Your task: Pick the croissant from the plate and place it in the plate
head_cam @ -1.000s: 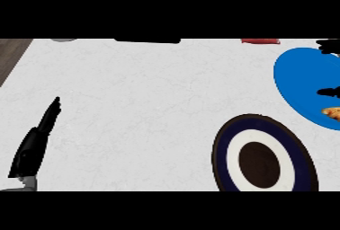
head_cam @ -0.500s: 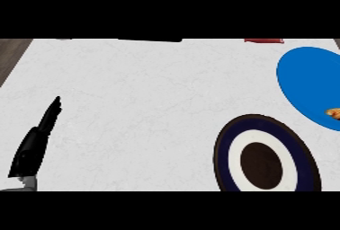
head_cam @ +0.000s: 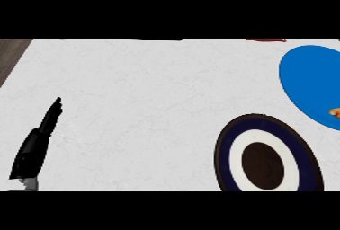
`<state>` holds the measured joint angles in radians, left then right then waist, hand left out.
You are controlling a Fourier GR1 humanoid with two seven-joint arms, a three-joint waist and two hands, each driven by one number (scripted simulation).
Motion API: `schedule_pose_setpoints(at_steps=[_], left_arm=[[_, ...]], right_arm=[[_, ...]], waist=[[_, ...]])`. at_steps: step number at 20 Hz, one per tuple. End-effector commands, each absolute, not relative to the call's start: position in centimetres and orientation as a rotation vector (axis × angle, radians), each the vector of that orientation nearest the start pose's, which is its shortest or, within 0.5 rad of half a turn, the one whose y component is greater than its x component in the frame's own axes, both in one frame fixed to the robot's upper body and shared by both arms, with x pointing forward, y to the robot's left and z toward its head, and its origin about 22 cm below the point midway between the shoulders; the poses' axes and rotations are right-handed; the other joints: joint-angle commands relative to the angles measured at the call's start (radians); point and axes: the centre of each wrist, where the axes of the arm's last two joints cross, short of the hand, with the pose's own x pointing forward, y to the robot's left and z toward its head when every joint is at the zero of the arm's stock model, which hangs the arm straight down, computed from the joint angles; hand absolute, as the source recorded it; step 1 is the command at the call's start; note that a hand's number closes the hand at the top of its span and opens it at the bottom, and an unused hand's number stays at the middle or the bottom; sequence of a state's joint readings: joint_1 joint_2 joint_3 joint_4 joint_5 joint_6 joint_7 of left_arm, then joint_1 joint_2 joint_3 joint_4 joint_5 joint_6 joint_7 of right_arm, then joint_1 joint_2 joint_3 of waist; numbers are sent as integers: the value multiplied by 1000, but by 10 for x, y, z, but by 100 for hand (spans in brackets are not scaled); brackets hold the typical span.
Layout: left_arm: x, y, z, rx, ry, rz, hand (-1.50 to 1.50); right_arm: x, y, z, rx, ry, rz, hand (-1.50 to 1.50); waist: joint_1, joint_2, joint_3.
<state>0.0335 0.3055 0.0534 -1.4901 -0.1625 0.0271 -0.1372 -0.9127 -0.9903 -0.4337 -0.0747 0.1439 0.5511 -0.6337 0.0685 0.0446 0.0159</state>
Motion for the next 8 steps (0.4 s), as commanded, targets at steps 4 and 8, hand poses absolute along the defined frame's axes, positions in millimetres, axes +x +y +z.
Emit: schedule_pose_setpoints(at_steps=[4,8], left_arm=[[235,323,4,419,-1583,-323,0],[235,318,4,417,-1594,-320,0]], right_arm=[[301,-567,174,-240,-1871,176,-150],[292,-575,180,-241,-1854,165,-150]], waist=[[5,10,5],[1,8,5]])
